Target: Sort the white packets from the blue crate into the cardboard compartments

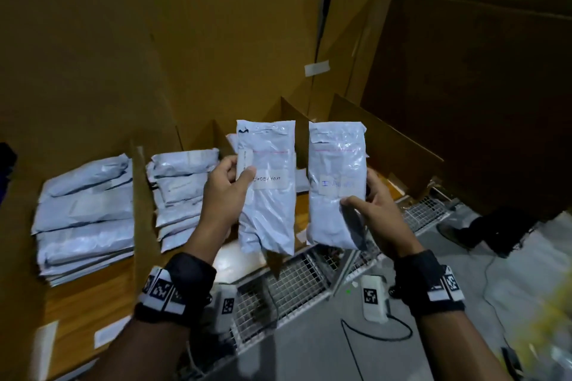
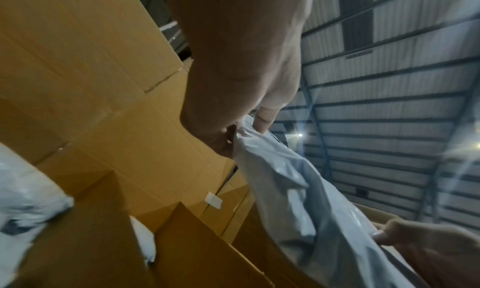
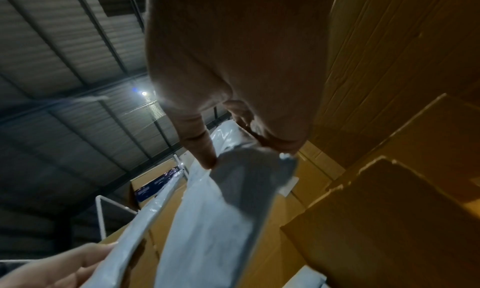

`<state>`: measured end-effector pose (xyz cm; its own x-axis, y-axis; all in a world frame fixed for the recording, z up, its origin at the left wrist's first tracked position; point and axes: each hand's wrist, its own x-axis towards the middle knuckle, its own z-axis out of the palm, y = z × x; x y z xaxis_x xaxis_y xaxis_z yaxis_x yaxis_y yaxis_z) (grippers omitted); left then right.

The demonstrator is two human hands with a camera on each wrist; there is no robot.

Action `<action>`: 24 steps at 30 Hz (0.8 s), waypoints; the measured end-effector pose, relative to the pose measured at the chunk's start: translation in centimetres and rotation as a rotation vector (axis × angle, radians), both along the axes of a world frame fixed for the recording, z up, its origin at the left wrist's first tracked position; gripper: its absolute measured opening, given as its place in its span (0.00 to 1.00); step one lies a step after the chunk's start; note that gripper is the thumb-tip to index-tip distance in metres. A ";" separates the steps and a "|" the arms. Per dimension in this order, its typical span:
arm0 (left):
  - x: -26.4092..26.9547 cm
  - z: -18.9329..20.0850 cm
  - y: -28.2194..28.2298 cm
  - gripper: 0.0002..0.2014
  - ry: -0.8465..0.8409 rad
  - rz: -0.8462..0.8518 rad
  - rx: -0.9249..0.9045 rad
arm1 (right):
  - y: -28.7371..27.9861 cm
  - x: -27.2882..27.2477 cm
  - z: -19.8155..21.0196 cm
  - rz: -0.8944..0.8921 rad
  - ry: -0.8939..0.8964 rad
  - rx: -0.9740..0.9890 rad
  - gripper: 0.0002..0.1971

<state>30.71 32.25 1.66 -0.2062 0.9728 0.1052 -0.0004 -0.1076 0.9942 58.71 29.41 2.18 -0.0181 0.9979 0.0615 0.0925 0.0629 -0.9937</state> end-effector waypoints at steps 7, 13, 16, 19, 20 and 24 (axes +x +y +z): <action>7.2 4.2 8.8 0.11 0.007 -0.162 0.000 | 6.6 7.4 2.6 -0.156 -0.024 -0.004 0.26; 12.3 5.9 14.6 0.08 0.036 -0.218 -0.080 | 10.9 13.1 2.5 -0.234 -0.018 -0.025 0.24; 15.1 7.0 17.8 0.07 0.048 -0.221 -0.137 | 13.5 16.0 2.4 -0.258 0.009 -0.043 0.24; 17.9 8.4 21.5 0.04 0.059 -0.208 -0.143 | 17.2 19.2 2.4 -0.279 0.014 -0.041 0.24; 18.8 8.9 22.8 0.03 0.072 -0.184 -0.130 | 18.7 20.4 2.3 -0.284 0.008 -0.040 0.25; 23.2 9.8 27.7 0.20 0.077 -0.069 -0.147 | 25.4 25.9 1.3 -0.272 -0.046 -0.049 0.25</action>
